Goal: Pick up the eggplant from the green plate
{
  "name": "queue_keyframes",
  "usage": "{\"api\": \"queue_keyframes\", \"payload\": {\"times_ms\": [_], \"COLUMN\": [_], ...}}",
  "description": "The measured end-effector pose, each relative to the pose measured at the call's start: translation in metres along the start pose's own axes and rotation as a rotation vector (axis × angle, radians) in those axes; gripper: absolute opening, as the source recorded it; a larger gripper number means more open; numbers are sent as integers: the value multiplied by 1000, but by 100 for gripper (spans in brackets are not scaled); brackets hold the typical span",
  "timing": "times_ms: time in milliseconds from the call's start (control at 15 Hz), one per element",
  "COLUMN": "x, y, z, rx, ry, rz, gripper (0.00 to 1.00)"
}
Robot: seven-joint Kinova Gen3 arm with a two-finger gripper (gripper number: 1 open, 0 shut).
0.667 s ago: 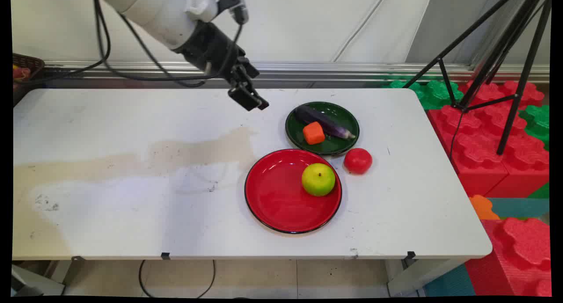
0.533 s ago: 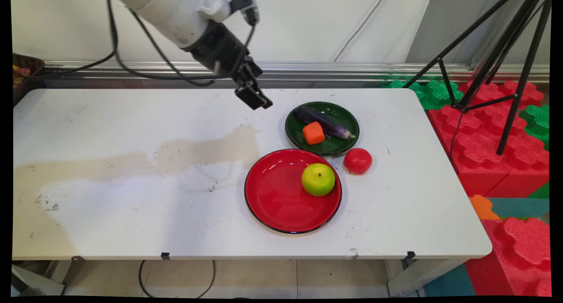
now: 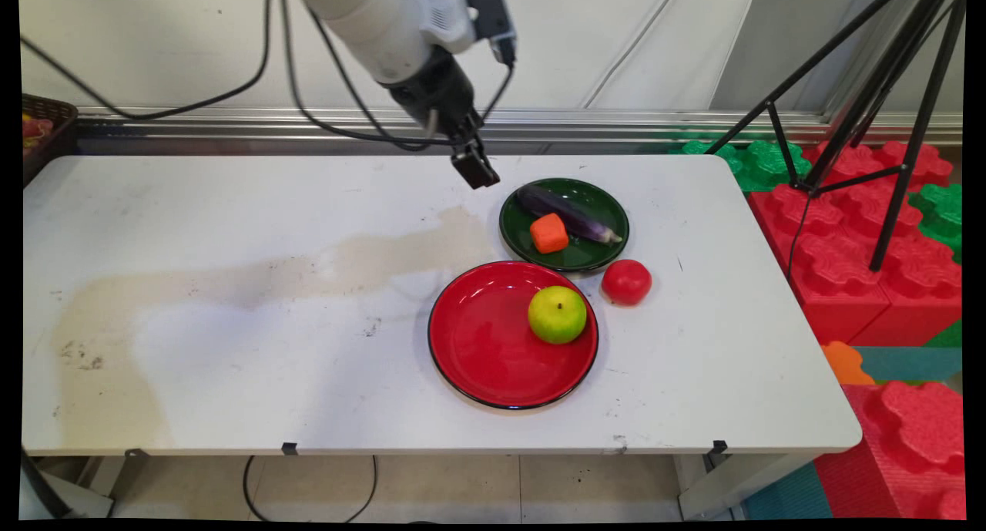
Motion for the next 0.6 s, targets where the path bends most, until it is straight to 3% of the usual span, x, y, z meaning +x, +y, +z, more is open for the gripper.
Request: {"api": "queue_keyframes", "payload": {"times_ms": [267, 600], "x": [20, 46], "y": [-8, -27], "z": [32, 96], "rx": [18, 24], "ry": [-53, -127], "rz": [36, 109], "gripper": [100, 100]}}
